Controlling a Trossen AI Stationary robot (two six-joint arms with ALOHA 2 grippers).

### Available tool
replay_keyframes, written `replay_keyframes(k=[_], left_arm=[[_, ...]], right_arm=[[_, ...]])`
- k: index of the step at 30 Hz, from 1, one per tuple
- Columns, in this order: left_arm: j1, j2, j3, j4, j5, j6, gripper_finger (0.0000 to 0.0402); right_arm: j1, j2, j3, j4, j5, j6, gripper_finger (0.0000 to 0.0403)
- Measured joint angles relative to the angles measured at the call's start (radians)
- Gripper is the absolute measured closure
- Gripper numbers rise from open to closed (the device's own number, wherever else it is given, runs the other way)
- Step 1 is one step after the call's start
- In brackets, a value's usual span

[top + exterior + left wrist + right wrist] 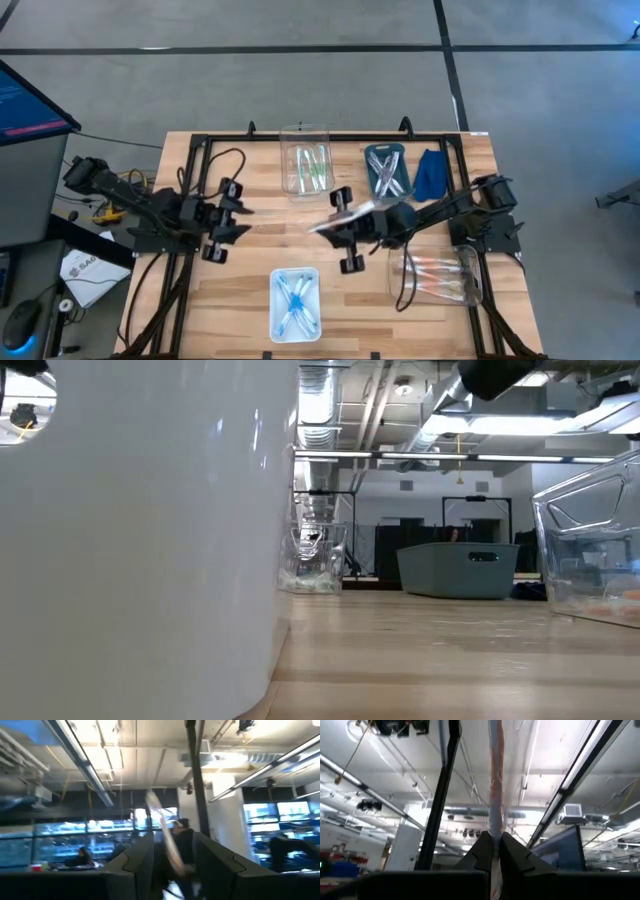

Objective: Pick & Place Toothbrushes
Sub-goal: Put the orange toothbrush into the bottom transparent bin

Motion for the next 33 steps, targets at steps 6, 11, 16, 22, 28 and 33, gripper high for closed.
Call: replay_keyframes(k=[6,11,16,22,28,33], left_arm=[[0.006,0.161,0.174,0.005,-0.004,0.106,0.0271],[0.006,0.311,0.307,-0.015,-0.006,0.115,0.0271],[0.002,0.341,0.362,-0.205,-0.138,0.084,0.0271],[-0.016,0.303,0.368,-0.264,-0.180,0.054,0.0271],[-0.036,0.208,0.399,-0.431,-0.181,0.028,0.0271],[-0.034,0.236,0.673,-1.021,-0.213,-0.116,0.0271]], right_arm=[[0.002,0.073,0.054,0.001,-0.006,-0.011,0.0394],[-0.009,0.117,0.089,0.000,-0.076,0.030,0.0394],[0.005,0.126,0.097,0.000,-0.102,0.029,0.0394],[0.020,0.126,0.093,0.001,-0.104,-0.002,0.0394],[0.004,0.126,0.082,0.001,-0.101,-0.002,0.0394],[-0.015,0.126,0.082,0.000,-0.101,0.013,0.0394]])
